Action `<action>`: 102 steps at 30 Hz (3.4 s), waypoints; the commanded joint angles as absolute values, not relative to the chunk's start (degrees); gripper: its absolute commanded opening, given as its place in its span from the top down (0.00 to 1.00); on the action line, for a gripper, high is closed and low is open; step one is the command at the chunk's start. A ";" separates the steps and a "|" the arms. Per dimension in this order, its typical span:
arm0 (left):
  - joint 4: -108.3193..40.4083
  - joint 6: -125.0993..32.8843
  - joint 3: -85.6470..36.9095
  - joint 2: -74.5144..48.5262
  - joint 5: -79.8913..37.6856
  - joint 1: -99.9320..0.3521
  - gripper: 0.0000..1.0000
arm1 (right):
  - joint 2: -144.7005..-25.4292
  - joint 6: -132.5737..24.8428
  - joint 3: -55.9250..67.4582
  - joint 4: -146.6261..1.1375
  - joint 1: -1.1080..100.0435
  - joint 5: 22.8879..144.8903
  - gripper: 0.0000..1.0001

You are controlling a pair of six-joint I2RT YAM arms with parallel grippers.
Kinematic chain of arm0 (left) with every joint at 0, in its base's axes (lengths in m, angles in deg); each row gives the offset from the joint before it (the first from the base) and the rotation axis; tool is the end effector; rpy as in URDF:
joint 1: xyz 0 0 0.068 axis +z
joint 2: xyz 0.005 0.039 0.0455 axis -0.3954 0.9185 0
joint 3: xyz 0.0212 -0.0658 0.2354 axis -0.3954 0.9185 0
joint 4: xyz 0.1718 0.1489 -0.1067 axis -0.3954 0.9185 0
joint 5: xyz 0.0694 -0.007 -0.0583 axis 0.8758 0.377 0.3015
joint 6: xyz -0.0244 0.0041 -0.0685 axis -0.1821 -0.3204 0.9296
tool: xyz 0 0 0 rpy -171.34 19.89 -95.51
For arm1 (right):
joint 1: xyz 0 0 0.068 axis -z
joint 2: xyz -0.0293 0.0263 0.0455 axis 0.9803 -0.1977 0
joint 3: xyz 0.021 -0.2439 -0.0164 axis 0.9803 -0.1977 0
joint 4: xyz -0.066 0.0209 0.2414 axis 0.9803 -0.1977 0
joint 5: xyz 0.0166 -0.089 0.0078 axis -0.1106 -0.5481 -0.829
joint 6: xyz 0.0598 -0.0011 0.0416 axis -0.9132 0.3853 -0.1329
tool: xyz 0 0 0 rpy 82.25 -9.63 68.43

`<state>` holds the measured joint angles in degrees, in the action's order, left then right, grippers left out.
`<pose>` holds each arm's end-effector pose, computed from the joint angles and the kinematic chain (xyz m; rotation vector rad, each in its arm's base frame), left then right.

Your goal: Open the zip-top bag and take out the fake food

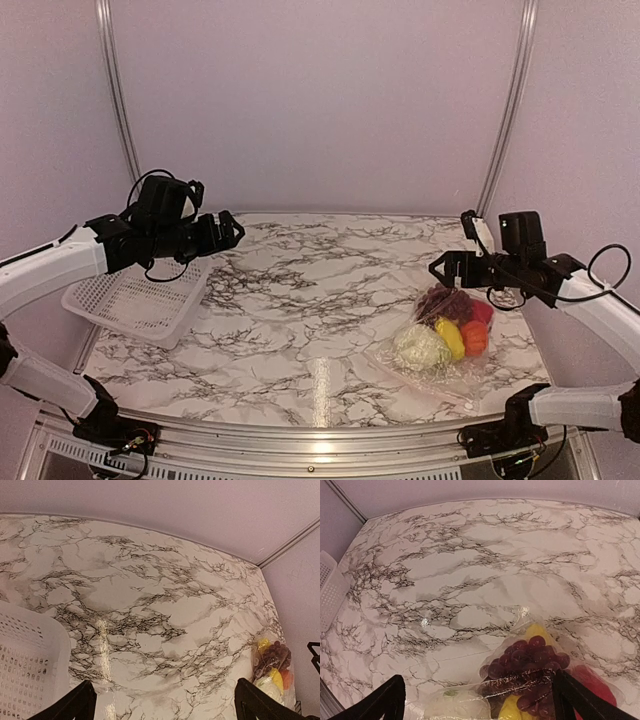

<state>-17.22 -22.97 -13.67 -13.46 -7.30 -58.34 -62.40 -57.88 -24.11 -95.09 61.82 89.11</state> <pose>0.2643 -0.1783 0.2816 -0.0554 2.1230 -0.6438 0.2318 0.0840 0.2439 -0.2436 2.2083 0.5148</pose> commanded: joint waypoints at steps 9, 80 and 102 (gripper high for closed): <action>-19.73 -21.35 -12.58 -11.14 -8.87 -58.96 0.01 | -59.19 -71.64 -23.83 -114.47 61.20 81.92 0.01; -73.74 -91.86 -4.08 22.54 4.79 -99.71 0.65 | -99.44 -87.74 -23.41 -68.03 49.51 89.17 0.25; -89.07 -111.20 -4.85 29.90 16.82 -100.19 0.89 | -98.99 -85.90 -23.47 -67.60 49.53 91.49 0.27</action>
<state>-83.79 -107.55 -4.86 29.62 15.15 -99.76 -99.64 -87.19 -22.82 -66.43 49.01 90.55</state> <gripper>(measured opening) 0.161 0.735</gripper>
